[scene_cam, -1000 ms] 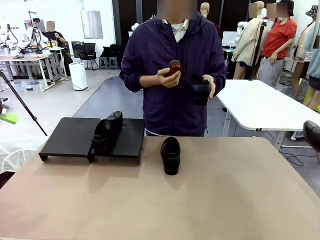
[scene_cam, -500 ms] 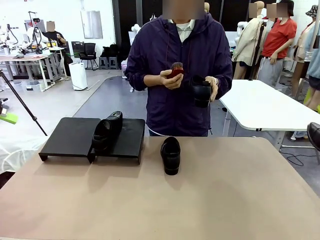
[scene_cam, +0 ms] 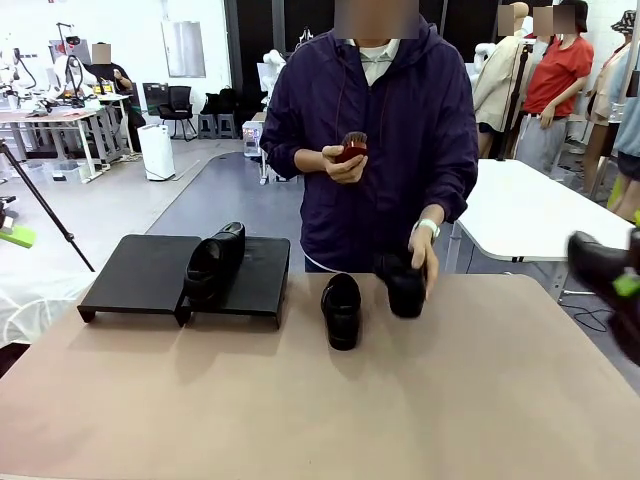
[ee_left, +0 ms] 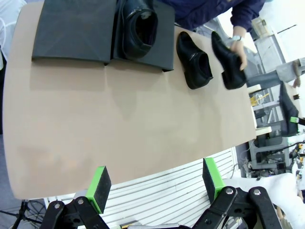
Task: Organize the shoes by placing them on the stand.
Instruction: Pick up one Shoe and place it in the middle of the table.
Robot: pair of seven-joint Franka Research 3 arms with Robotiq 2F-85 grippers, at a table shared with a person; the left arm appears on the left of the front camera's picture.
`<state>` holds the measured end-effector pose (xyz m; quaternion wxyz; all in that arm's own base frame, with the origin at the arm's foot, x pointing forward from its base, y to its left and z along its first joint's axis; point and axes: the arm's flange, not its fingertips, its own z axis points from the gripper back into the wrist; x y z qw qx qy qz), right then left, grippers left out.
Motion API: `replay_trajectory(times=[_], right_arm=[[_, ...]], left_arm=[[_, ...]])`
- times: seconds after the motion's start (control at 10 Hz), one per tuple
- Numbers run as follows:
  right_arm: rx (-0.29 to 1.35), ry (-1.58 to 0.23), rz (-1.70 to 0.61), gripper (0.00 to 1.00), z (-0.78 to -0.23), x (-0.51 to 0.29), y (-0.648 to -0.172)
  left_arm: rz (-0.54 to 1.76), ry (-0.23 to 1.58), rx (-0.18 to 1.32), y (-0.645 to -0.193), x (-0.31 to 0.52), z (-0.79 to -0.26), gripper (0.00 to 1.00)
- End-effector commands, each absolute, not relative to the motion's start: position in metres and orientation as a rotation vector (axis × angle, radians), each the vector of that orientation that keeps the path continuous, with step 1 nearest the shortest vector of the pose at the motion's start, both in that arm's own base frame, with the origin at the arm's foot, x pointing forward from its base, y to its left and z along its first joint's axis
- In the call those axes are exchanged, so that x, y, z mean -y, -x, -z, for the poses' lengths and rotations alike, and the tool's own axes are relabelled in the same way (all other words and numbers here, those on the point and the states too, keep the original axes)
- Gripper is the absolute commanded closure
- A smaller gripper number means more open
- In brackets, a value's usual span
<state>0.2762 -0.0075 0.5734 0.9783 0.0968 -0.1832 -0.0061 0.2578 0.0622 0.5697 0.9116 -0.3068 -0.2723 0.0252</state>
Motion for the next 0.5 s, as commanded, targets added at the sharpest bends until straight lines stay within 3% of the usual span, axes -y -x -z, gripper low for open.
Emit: replay_trajectory(times=[0.0, 0.4], right_arm=[[0.357, -0.205, 0.029, 1.00, -0.571, -0.007, -0.303], [0.292, -0.206, 0.174, 1.00, -0.568, 0.101, -0.286]], left_arm=[[-0.047, 0.637, 0.572, -0.260, -0.065, -0.569, 0.00], [-0.047, 0.637, 0.572, -0.260, -0.065, -0.569, 0.00]])
